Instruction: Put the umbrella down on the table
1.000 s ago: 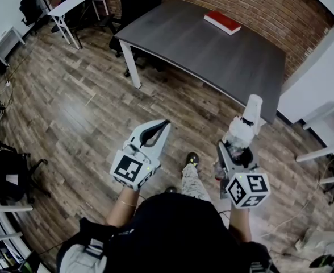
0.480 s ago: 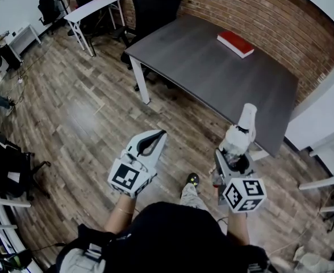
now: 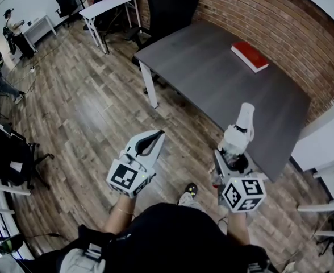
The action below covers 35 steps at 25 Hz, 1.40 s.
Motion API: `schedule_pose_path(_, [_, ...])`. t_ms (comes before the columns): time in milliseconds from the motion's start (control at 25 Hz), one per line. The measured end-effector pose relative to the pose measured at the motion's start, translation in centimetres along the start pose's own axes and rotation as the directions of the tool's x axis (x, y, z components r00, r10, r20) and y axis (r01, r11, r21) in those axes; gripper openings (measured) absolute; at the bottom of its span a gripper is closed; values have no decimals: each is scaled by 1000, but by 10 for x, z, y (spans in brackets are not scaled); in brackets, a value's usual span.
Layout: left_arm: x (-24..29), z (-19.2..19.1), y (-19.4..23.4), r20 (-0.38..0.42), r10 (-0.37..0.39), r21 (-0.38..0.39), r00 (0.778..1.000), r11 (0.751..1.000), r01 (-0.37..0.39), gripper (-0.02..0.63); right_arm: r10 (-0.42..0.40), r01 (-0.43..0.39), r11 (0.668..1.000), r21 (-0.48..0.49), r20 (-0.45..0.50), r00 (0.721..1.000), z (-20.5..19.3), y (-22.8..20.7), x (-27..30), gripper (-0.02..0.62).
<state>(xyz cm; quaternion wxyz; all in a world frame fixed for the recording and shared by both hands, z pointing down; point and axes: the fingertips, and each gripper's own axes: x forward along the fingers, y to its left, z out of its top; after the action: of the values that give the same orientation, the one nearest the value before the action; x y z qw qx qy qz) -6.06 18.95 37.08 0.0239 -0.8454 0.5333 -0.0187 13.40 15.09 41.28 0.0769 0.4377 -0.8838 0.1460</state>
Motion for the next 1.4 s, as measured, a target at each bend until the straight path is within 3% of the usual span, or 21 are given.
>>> schedule_pose_path(560, [70, -2, 21, -76, 121, -7, 990, 992, -122, 3, 107, -106, 994, 17, -46, 993, 9, -60, 63, 291])
schedule_pose_path(920, [108, -4, 5, -63, 96, 38, 993, 995, -94, 3, 192, -191, 981, 27, -49, 980, 10, -76, 89, 291])
schedule_pose_path(1400, [125, -13, 4, -57, 72, 21, 996, 997, -71, 3, 180, -177, 983, 40, -59, 982, 0, -96, 96, 291])
